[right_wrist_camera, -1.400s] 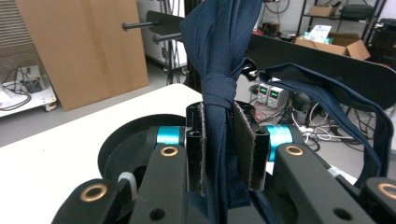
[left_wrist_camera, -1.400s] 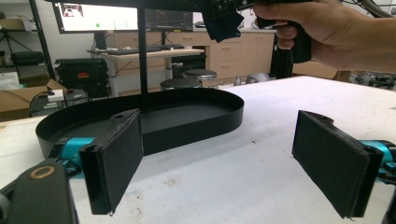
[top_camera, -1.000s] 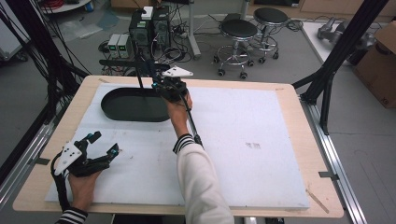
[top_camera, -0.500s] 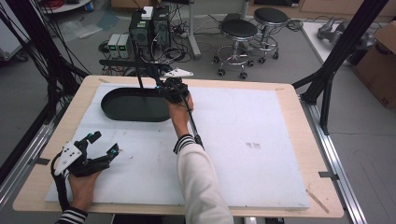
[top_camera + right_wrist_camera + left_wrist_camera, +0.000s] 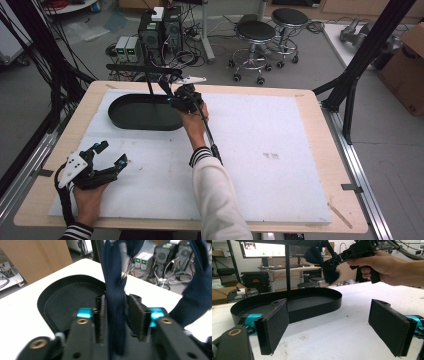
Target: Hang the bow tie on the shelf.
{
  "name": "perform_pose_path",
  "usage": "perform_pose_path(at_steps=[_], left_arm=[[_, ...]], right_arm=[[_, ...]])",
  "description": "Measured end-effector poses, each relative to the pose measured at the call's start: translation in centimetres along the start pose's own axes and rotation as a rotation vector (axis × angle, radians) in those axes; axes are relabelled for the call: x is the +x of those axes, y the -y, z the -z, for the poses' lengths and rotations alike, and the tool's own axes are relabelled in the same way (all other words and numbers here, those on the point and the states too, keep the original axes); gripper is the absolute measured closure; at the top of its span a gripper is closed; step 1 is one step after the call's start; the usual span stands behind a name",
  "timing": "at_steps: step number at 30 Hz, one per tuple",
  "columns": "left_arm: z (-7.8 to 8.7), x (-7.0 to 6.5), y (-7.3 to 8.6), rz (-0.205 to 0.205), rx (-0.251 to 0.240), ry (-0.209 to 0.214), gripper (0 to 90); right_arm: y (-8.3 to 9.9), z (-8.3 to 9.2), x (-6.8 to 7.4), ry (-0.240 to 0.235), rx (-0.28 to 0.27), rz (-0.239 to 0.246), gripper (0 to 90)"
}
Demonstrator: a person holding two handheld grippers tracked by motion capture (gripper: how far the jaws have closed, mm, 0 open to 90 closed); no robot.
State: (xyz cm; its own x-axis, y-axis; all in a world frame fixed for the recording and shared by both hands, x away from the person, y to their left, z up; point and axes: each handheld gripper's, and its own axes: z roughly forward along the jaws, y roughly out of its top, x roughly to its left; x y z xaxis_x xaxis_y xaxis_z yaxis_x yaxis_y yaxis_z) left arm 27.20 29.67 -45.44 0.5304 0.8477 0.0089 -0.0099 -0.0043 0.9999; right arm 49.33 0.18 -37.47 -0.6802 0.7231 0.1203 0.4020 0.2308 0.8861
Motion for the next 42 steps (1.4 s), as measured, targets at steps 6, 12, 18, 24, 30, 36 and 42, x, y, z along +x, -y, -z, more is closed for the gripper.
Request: perform_pose_path(at_steps=[6, 12, 18, 24, 30, 36, 42], left_arm=[[-0.1, 0.0, 0.0, 0.006, 0.007, -0.003, 16.9], [-0.2, 0.0, -0.1, 0.001, 0.016, -0.008, 16.9], [-0.2, -0.1, -0.1, 0.002, 0.014, -0.009, 16.7], [-0.2, -0.1, -0.1, -0.004, 0.018, -0.008, 16.6], [-0.2, -0.3, -0.1, -0.030, 0.013, -0.012, 16.5], [-0.2, -0.1, 0.0, -0.002, 0.010, -0.012, 16.5], [-0.1, -0.1, 0.0, -0.005, 0.010, -0.015, 16.5]], right_arm=[[-0.6, 1.5, 0.2, -0.058, 0.020, 0.007, 39.2], [-1.5, 4.0, 0.9, -0.115, 0.005, 0.067, 29.8], [0.4, 9.3, 0.3, -0.114, -0.104, 0.079, 28.4], [2.7, 16.1, -1.0, -0.090, -0.187, 0.084, 25.7], [6.1, 23.4, -1.5, -0.018, -0.289, 0.099, 22.2], [10.7, 28.3, -2.2, 0.066, -0.343, 0.101, 18.7], [16.1, 29.7, -3.6, 0.133, -0.365, 0.055, 14.9]])
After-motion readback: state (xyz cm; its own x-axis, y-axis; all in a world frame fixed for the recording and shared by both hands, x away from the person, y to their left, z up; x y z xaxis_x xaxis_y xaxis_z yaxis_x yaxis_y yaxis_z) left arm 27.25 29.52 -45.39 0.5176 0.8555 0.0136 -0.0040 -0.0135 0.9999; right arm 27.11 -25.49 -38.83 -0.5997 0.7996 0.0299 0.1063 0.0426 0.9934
